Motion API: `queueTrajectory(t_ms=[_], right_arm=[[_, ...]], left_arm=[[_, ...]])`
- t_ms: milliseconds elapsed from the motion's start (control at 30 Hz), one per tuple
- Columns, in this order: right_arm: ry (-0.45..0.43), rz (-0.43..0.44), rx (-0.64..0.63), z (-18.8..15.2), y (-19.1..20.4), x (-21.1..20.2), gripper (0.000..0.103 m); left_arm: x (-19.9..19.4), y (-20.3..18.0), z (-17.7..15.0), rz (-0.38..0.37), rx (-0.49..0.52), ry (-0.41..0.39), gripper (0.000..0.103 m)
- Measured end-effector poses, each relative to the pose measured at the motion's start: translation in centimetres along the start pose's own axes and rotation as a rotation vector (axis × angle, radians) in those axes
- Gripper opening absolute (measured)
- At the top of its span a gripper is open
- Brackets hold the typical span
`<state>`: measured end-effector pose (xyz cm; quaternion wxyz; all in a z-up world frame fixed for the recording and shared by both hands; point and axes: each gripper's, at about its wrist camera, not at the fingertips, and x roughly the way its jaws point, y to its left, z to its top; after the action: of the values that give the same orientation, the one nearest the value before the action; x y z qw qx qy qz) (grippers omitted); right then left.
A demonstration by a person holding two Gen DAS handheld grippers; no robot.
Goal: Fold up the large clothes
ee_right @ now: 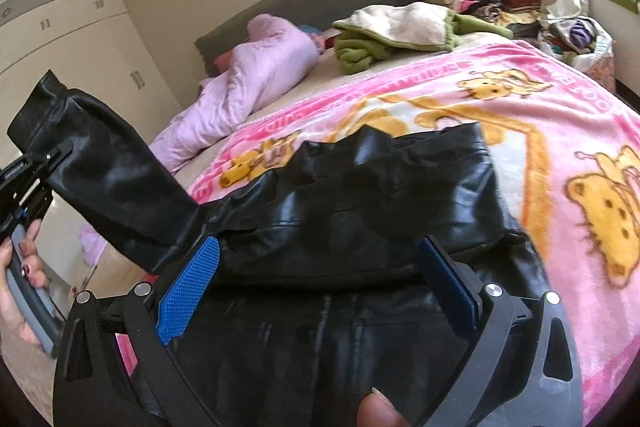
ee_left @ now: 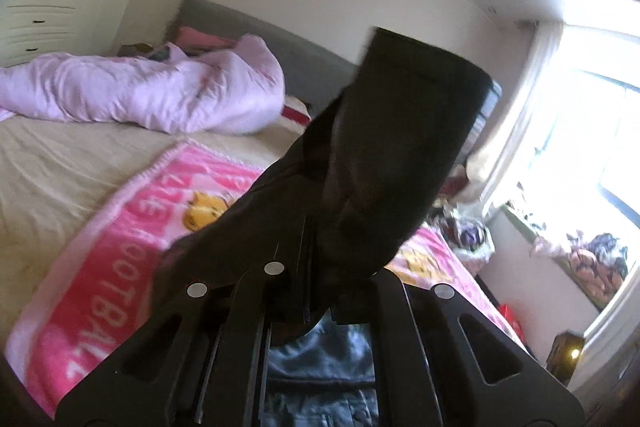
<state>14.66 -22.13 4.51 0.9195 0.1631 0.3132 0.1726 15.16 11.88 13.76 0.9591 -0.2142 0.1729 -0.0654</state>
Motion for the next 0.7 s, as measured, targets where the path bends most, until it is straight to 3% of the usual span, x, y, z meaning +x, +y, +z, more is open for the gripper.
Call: queueTrajectory(t_ms=[533, 633, 700], right_arm=[[-0.016, -0.073, 0.114, -0.1, -4.3, -1.1, 0.099], [-0.009, -0.085, 0.150, -0.2, -5.2, -0.9, 0.099], [0.003, -0.079, 0.192, -0.3, -5.9, -0.5, 0.099]], left_arm=[[8.2, -4.2, -11.6, -0.014, 0.239, 0.322, 0.004], [9.4, -4.2, -13.2, -0.013, 0.285, 0.382, 0.010], [9.9, -4.3, -14.1, 0.001, 0.317, 0.406, 0.030]])
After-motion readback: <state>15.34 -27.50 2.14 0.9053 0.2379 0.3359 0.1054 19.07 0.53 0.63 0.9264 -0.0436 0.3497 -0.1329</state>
